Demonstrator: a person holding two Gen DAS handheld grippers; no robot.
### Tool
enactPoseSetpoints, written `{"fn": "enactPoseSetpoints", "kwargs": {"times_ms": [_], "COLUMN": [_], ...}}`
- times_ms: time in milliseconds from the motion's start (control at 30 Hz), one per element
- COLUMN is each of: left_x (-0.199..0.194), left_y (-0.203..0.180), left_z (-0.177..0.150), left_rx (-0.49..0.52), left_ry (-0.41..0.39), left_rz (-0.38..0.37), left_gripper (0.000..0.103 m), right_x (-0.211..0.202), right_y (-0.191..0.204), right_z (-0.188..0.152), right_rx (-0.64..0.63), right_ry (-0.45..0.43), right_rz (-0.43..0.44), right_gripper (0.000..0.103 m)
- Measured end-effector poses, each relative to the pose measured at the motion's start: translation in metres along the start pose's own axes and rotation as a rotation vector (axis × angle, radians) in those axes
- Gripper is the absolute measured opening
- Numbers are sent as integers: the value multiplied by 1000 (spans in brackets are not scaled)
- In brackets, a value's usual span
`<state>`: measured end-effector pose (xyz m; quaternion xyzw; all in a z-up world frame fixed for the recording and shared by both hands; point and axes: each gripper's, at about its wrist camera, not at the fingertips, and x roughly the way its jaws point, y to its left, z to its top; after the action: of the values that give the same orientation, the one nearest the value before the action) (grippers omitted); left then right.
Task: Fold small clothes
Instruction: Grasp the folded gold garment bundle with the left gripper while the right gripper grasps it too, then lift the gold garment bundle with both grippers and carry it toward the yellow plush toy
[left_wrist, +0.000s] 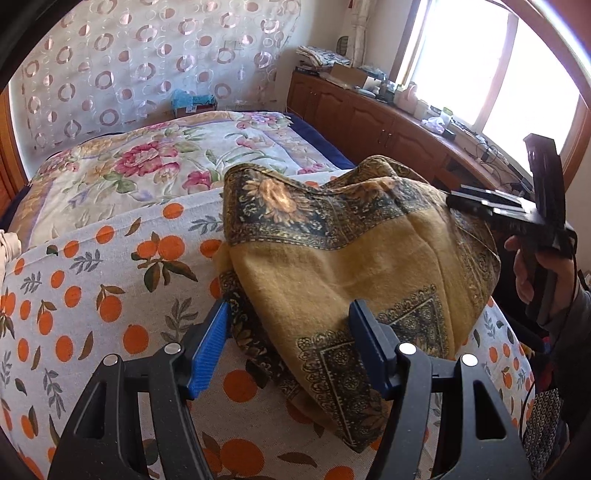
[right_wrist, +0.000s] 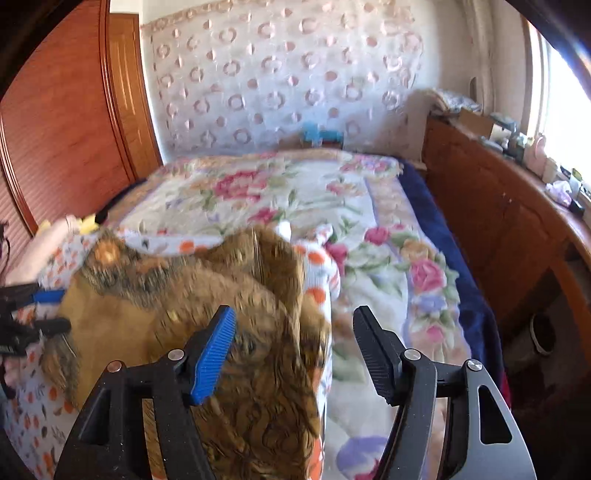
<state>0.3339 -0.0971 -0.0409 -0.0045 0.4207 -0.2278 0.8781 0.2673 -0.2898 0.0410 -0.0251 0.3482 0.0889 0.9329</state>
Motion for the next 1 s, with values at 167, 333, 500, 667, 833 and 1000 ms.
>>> {"fn": "enactPoseSetpoints", "kwargs": {"times_ms": [167,333,500,667,833,1000], "left_x": [13,16,19,21,19,8], "left_y": [11,8,3,11,15,4], "left_z": [-9,-6,-3,-1,0,1], "left_rx": [-74,-83,-79,-105,-128,-81], "left_ry": [37,42,48,50,47,10], "left_rz": [-36,-36,-53,-94,-115,-105], "left_gripper": [69,71,60,45,23,10], "right_x": [15,25,28,29,33,31], "right_y": [-5,-12,-14,-11,-11,-6], "right_z": [8,22,23,18,11,8], "right_rx": [11,32,55,39,24,-14], "right_ry": [78,119,132,137,134,134], "right_rz": [22,38,95,134,142,142], "right_gripper": [69,71,71,67,51,30]}}
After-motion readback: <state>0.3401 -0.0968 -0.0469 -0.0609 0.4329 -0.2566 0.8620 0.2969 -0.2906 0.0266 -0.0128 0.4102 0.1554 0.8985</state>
